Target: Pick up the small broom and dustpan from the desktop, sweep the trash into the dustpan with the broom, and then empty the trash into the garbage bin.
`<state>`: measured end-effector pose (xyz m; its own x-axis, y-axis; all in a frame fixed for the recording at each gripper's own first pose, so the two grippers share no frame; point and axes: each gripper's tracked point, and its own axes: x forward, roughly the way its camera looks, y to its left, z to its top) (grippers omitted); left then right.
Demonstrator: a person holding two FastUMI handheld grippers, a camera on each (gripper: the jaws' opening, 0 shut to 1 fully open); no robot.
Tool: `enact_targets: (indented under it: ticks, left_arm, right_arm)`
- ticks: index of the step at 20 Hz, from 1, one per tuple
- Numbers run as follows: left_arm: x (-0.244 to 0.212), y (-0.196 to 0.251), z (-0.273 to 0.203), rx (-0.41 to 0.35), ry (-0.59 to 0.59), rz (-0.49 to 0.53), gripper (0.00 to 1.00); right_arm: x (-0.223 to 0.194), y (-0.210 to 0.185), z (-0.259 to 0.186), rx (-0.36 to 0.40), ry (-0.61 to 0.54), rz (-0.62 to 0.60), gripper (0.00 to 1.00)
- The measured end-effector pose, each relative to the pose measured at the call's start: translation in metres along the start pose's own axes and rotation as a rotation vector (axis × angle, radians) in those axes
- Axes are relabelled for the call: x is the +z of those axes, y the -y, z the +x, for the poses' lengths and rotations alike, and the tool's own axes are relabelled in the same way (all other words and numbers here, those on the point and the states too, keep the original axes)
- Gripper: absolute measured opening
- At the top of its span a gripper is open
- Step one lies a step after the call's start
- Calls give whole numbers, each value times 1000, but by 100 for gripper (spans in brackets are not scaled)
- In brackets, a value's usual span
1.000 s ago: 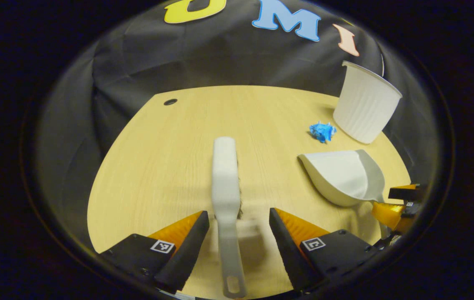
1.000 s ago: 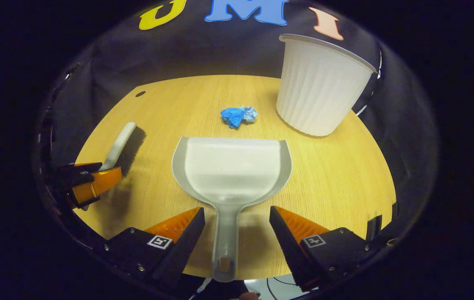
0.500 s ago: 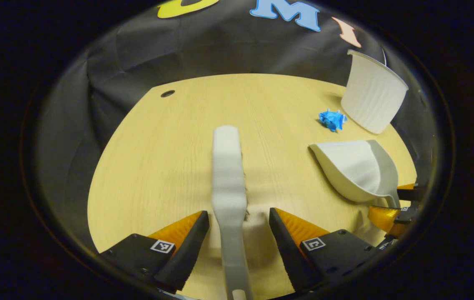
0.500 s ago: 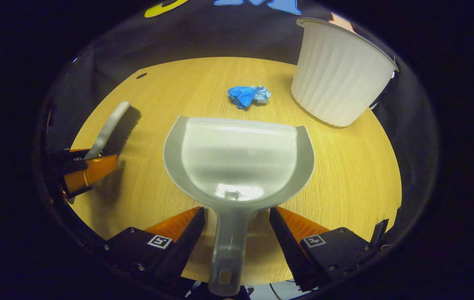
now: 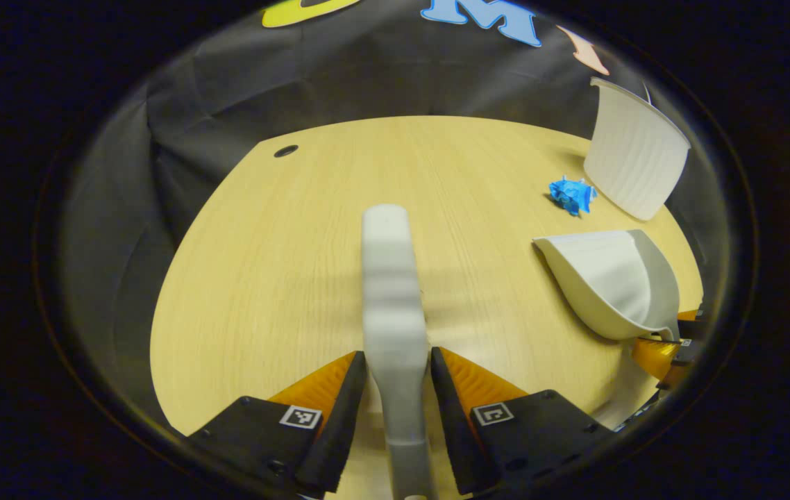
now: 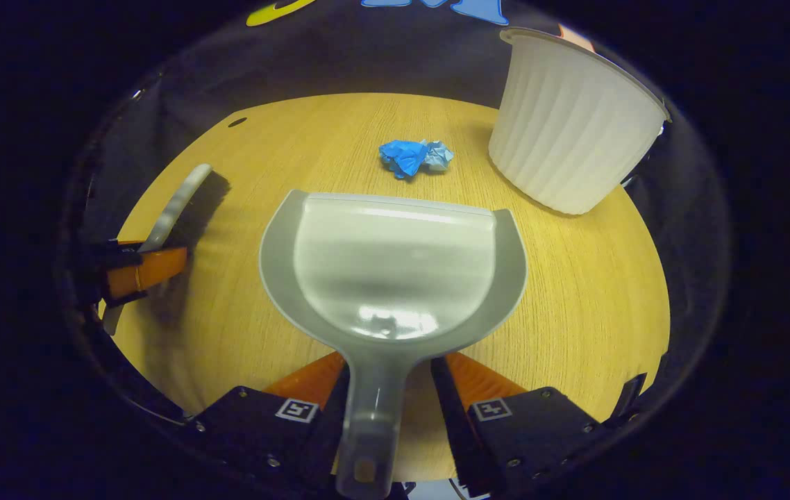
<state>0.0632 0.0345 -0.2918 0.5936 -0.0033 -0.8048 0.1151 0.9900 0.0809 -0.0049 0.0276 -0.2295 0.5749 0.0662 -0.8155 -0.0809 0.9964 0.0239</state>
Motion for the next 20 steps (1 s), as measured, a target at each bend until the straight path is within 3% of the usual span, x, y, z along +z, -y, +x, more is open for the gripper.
enact_targets:
  ticks: [2,4,8,9,20]
  left_arm:
    - [-1,-1,0,5,0,0,55]
    - [0,-1,-2,8,1,6,49]
    - [6,1,1,-2,7,31,43]
    - [10,2,0,-7,9,41,38]
    - [73,39,26,-77,56,149,39]
  right_arm:
    - [1,0,-1,5,7,-3,39]
    - [1,0,-3,13,9,-4,35]
    - [0,3,-4,29,16,-21,35]
    - [0,4,-4,33,15,-27,35]
    - [8,32,0,89,20,-77,35]
